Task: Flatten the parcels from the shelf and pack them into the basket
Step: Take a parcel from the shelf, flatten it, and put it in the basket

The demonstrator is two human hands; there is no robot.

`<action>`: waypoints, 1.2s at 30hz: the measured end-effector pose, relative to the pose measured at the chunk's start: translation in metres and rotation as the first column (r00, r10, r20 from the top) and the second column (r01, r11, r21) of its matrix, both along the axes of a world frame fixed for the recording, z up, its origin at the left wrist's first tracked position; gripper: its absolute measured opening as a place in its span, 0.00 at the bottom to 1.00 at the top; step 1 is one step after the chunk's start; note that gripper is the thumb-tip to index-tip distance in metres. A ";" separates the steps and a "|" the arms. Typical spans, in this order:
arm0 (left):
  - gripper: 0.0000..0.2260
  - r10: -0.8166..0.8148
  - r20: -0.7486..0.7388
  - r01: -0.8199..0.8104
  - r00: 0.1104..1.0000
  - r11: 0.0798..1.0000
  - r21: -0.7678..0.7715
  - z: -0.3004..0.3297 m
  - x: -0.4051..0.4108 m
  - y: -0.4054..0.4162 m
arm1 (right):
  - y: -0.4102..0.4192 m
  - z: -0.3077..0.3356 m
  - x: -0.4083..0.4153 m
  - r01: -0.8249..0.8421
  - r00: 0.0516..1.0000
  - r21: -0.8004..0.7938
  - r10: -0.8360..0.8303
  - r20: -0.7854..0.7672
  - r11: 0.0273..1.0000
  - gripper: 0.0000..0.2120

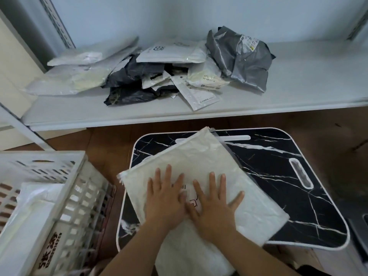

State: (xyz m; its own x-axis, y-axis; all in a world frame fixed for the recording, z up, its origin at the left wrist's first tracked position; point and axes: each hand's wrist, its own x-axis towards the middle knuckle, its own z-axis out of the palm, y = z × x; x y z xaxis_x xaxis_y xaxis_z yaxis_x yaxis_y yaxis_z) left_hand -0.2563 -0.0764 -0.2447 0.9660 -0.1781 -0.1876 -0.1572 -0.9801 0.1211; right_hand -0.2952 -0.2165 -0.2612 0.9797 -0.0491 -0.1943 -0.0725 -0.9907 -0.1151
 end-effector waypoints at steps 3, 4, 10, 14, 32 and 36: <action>0.28 -0.093 0.010 0.092 0.996 0.995 0.038 -0.028 -0.010 -0.001 | -0.013 -0.015 -0.019 0.037 0.999 -0.023 -0.038 -0.036 0.999 0.35; 0.27 -0.089 -0.001 0.089 0.996 0.995 0.035 -0.036 -0.013 0.001 | -0.017 -0.019 -0.021 0.040 0.998 -0.047 -0.042 -0.046 0.998 0.37; 0.26 -0.093 0.053 0.090 0.994 0.994 0.067 -0.049 -0.010 0.005 | -0.020 -0.019 -0.013 -0.005 0.996 -0.042 0.001 -0.090 0.999 0.40; 0.27 -0.074 0.010 0.074 0.997 0.996 0.058 -0.045 0.000 0.005 | -0.022 -0.011 -0.006 0.004 0.984 -0.027 -0.009 -0.176 1.000 0.40; 0.27 -0.074 -0.239 0.096 0.968 0.992 0.086 -0.022 -0.003 0.017 | -0.057 0.003 -0.009 0.340 0.916 -0.031 -0.338 -0.217 0.940 0.40; 0.29 -0.078 -0.279 0.101 0.957 0.993 0.069 -0.020 0.001 0.019 | -0.038 0.002 0.023 -0.131 0.981 -0.056 0.121 -0.148 0.990 0.33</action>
State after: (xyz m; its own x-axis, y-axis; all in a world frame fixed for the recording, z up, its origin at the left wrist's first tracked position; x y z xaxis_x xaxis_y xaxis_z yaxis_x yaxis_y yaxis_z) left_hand -0.2550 -0.0572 -0.2644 0.8559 -0.2343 -0.4611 -0.2163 -0.9719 0.0923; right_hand -0.2725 -0.2541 -0.2595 0.9408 0.0559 -0.3342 0.0423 -0.9980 -0.0478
